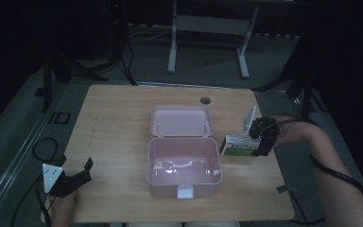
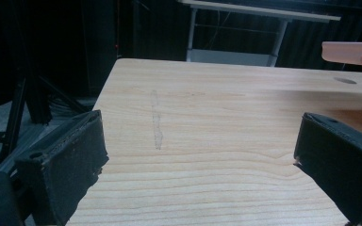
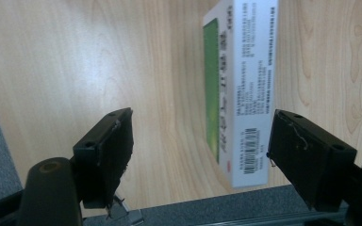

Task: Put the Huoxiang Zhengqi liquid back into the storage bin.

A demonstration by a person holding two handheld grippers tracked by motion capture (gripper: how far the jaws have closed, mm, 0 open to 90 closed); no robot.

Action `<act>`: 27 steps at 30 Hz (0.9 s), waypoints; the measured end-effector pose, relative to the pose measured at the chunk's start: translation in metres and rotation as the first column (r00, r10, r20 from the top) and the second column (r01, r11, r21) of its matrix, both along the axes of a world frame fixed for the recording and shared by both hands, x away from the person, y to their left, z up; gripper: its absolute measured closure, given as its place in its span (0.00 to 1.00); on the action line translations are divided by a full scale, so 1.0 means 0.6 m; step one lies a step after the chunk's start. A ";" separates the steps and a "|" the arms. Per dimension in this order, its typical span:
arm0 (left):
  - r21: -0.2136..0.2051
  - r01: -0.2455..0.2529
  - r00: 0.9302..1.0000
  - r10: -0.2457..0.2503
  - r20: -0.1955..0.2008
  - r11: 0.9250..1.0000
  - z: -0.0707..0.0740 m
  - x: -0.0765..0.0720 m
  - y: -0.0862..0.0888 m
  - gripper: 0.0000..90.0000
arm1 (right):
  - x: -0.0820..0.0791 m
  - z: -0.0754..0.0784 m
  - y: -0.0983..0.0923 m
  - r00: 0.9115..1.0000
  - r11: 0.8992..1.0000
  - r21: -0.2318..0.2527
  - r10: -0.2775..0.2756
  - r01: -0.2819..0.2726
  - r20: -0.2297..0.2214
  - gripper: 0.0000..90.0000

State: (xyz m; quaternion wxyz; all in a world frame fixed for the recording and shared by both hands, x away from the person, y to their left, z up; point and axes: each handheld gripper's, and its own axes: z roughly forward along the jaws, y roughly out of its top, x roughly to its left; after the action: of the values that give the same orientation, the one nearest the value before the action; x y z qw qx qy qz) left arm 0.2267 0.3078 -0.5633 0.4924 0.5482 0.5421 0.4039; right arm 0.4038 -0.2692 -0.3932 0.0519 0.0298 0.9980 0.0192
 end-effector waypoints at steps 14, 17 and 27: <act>0.002 0.001 1.000 -0.001 0.000 1.000 0.000 0.000 0.000 0.03 | 0.055 -0.057 0.017 1.000 0.998 -0.060 0.007 -0.006 0.008 0.45; 0.004 0.001 1.000 -0.001 0.000 1.000 0.000 0.000 -0.001 0.03 | 0.059 -0.062 0.017 1.000 0.998 -0.061 0.005 -0.005 0.005 0.47; 0.006 -0.001 1.000 0.001 -0.003 1.000 0.000 0.000 -0.001 0.03 | 0.074 -0.097 0.020 1.000 0.997 -0.081 0.015 -0.016 -0.012 0.54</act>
State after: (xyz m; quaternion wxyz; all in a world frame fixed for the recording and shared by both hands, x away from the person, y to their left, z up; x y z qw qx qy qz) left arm 0.2269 0.3071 -0.5633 0.4899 0.5498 0.5419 0.4051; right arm 0.4481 -0.2571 -0.4514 0.0473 0.0202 0.9985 -0.0210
